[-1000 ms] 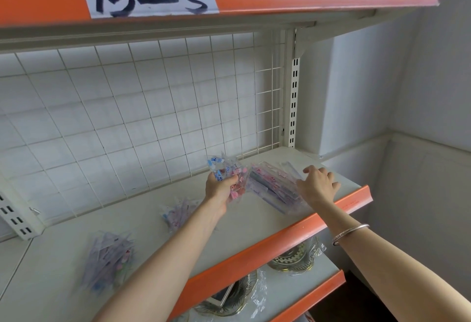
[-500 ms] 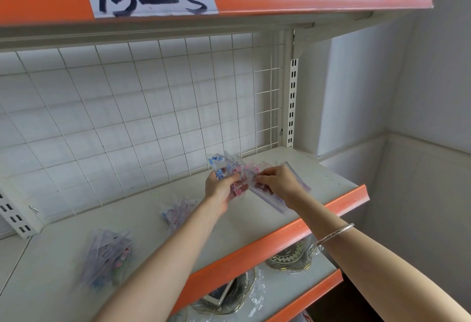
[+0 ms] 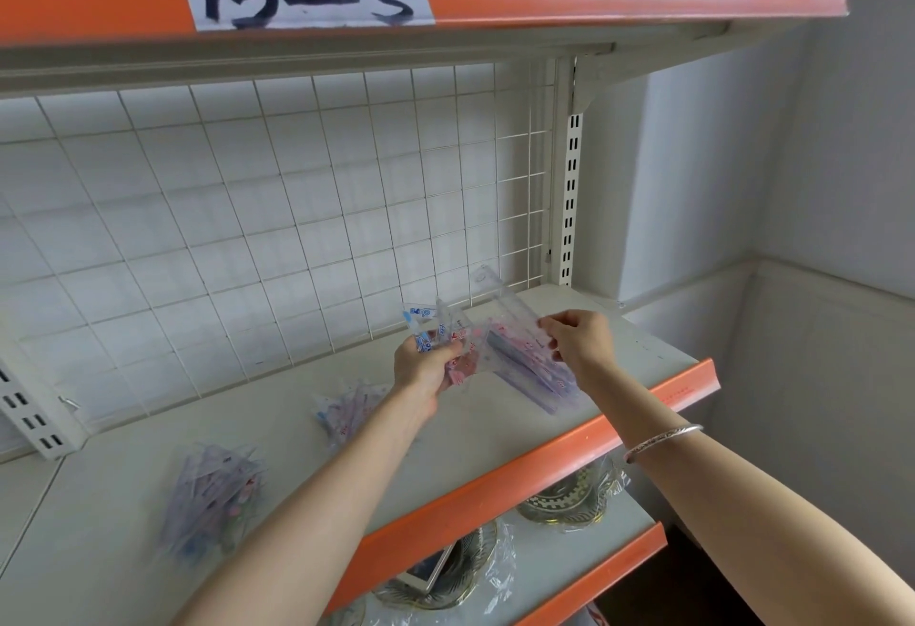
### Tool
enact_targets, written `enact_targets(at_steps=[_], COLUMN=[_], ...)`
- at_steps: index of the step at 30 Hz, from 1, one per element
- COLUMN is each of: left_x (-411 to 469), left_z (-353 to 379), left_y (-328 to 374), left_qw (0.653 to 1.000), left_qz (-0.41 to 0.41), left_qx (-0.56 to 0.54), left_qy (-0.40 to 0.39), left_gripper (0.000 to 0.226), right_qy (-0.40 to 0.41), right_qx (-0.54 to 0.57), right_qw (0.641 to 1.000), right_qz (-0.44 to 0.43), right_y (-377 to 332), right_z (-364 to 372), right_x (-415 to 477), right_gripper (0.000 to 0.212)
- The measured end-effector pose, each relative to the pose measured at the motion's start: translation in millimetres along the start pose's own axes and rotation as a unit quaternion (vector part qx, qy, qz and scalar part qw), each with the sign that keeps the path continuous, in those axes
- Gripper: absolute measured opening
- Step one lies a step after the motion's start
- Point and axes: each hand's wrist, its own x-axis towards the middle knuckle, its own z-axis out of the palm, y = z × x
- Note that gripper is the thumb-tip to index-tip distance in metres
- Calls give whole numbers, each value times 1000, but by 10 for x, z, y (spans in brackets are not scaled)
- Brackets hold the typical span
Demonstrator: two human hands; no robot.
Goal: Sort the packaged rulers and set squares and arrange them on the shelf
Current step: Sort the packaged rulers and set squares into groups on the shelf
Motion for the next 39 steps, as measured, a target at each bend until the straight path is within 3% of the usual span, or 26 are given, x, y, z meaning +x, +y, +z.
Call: enact_targets(at_steps=[4,7,11,14,20,26,32,39], left_x=[19,26,23,32,-1,-56,-161,-214], left_z=[-33,-25,-5,-1,-35,-98,-247,-461], left_y=[3,1,1,-3,29,54,154,208], left_qw=[1000,1000,1000,1000,1000,998,994,995], left_qz=[-1,-4,-6,-9,-3,13,29,2], left_qx=[5,10,19,19,7,27,36,-25], left_qy=[10,6,1,-6,-19,-54,-101,-101], left_gripper=[37,36,33,35,35,31,28,30], right_qy=[95,142,114,60,24,-110,-216,-251], right_qx=[-109,-246,-442,-494,-412,-137,36,130], right_qw=[987,950,868,849,901,979,976,957], right_qz=[-66,-132,-195,-176,-136,-100,-10,67], right_y=[58,149,225,300,222,-86,-247,-310], right_z=[-166,-266,-321,-295,-168,168,393,550], right_x=[123,153,123,122,46,-156,-348,-477], right_gripper=[15,21,21,22,28,31,9,10])
